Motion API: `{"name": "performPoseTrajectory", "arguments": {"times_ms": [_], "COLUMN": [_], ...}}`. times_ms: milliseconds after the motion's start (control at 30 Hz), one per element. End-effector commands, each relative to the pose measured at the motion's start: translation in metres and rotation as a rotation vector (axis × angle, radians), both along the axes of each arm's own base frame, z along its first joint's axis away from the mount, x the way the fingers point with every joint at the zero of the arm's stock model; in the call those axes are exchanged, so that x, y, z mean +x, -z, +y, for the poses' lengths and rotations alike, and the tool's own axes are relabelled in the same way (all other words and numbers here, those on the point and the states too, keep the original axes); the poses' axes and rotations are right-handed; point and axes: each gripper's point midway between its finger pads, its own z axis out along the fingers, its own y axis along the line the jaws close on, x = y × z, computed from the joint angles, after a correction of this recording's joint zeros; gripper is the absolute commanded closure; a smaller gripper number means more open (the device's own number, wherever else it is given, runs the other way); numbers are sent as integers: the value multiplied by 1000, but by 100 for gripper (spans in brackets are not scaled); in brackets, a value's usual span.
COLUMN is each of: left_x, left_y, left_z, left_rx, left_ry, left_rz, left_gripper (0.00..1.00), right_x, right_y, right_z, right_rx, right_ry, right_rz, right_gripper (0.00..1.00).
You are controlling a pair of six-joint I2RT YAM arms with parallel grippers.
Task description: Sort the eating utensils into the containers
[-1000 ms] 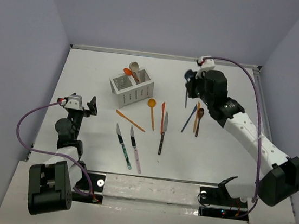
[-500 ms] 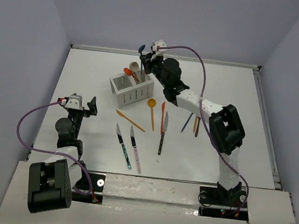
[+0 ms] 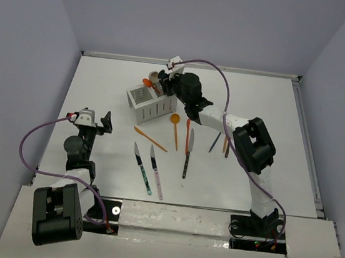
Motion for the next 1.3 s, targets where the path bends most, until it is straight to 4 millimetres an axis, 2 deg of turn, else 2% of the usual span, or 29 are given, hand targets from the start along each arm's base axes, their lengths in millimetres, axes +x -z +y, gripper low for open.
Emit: {"name": "performPoseTrajectory", "arguments": {"times_ms": [0, 33, 67, 167, 200, 233, 267, 333, 367, 400, 467, 500, 567, 600, 633, 700, 833, 1133, 1267], "left_x": [-25, -24, -24, -24, -25, -25, -25, -26, -26, -26, -26, -26, -26, -26, -26, -27, -27, -28, -28], "left_y": [-31, -31, -31, -31, -31, -31, -31, -32, -31, -32, -32, -31, -32, -31, -31, -31, -32, -31, -31], "left_z": [-4, -4, -4, -5, -4, -5, -5, -5, -5, -5, -5, -5, -5, -5, -6, -6, -6, -6, -6], "left_rx": [73, 74, 73, 73, 74, 74, 74, 75, 77, 75, 75, 76, 76, 76, 77, 77, 79, 81, 81], "left_ry": [-7, -5, -5, -4, -5, -4, -4, -4, -3, -4, -4, -4, -2, -3, -1, -1, 0, -1, 1], "left_rz": [-204, -203, -201, -203, -204, -204, -204, -207, -205, -207, -207, -205, -208, -204, -205, -205, -208, -207, -207], "left_gripper": [1, 1, 1, 1, 1, 1, 1, 1, 1, 1, 1, 1, 1, 1, 1, 1, 1, 1, 1], "right_x": [-6, -11, -15, -30, -42, -48, -60, -68, -75, -80, -103, -116, -133, -138, -148, -152, -156, -156, -156], "right_y": [-42, -65, -62, -82, -90, -90, -84, -64, -41, -27, 22, 49, 76, 85, 104, 119, 145, 165, 164], "right_z": [-18, -26, -35, -58, -78, -90, -115, -148, -184, -203, -236, -265, -272, -280, -291, -305, -299, -312, -318], "right_rx": [-3, 19, 13, 26, 24, 12, -23, -59, -106, -115, -132, -126, -63, -56, -80, -90, -95, -138, -134], "right_ry": [73, 90, 121, 178, 228, 264, 337, 426, 521, 574, 649, 694, 669, 689, 723, 792, 771, 855, 885], "right_rz": [-27, -46, -21, -1, 20, 36, 78, 168, 275, 334, 512, 589, 704, 731, 765, 778, 855, 865, 840], "right_gripper": [47, 45, 41, 39, 37, 36, 34, 35, 36, 37, 39, 40, 45, 47, 50, 53, 57, 64, 67]}}
